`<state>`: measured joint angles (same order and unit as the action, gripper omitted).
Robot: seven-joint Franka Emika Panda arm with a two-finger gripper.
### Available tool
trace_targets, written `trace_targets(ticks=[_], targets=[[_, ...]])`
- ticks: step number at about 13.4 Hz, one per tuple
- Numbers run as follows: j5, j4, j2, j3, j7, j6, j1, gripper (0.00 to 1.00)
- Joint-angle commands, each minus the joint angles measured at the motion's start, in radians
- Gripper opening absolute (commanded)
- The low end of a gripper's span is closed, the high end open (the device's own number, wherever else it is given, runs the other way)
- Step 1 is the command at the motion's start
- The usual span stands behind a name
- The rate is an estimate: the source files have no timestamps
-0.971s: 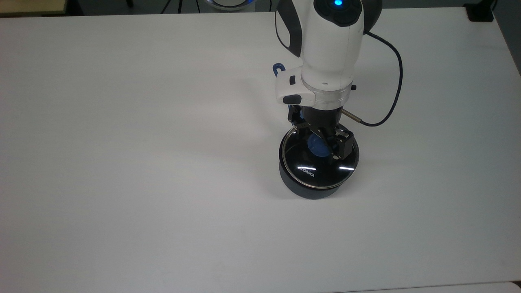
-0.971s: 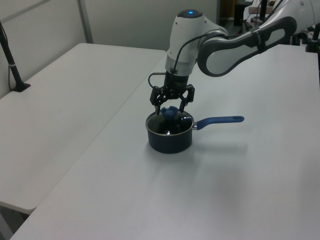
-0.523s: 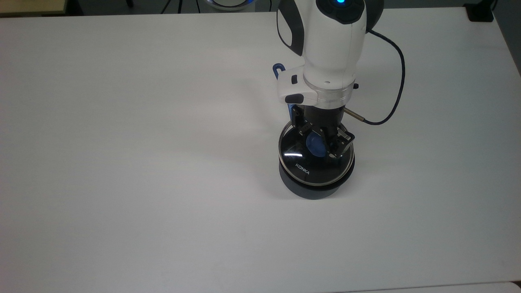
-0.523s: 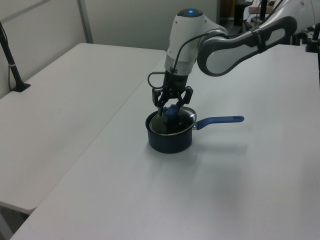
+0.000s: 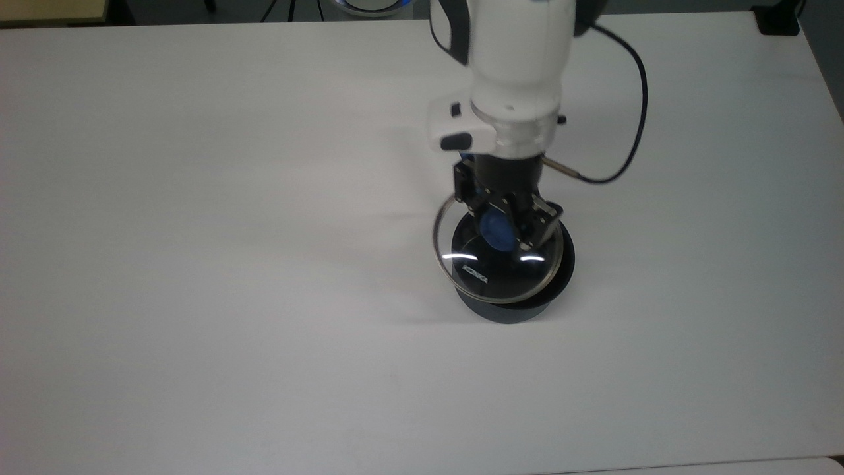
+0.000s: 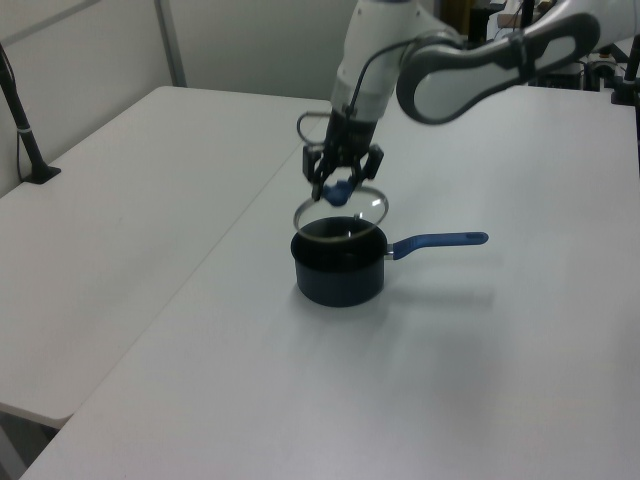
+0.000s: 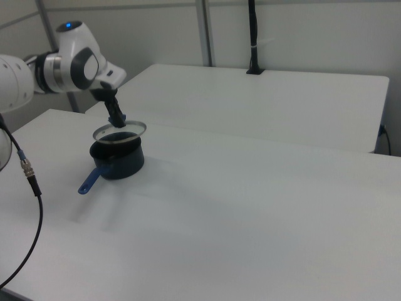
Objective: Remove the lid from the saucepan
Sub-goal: 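Lift the glass lid off the saucepan and carry it beside the pan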
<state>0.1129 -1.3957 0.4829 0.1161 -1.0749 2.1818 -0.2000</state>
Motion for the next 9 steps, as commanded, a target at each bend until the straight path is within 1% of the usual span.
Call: trace_targets(ticks=[1,2,3,4,5,6,8,9], targets=[[-0.002,-0.063,-0.154,0.010,0.185,-0.157,0.051,0.48],[-0.004,-0.119,-0.203,0.010,0.275,-0.193,0.076,0.48],[-0.006,-0.188,-0.258,0.010,0.393,-0.230,0.100,0.48],[-0.009,-0.238,-0.289,0.010,0.471,-0.253,0.120,0.48],[-0.009,-0.291,-0.322,0.008,0.546,-0.254,0.146,0.48],[-0.009,-0.354,-0.354,0.008,0.631,-0.252,0.187,0.48],[-0.010,-0.417,-0.369,0.007,0.796,-0.249,0.276,0.48],[-0.009,-0.445,-0.368,0.007,0.841,-0.241,0.299,0.48]])
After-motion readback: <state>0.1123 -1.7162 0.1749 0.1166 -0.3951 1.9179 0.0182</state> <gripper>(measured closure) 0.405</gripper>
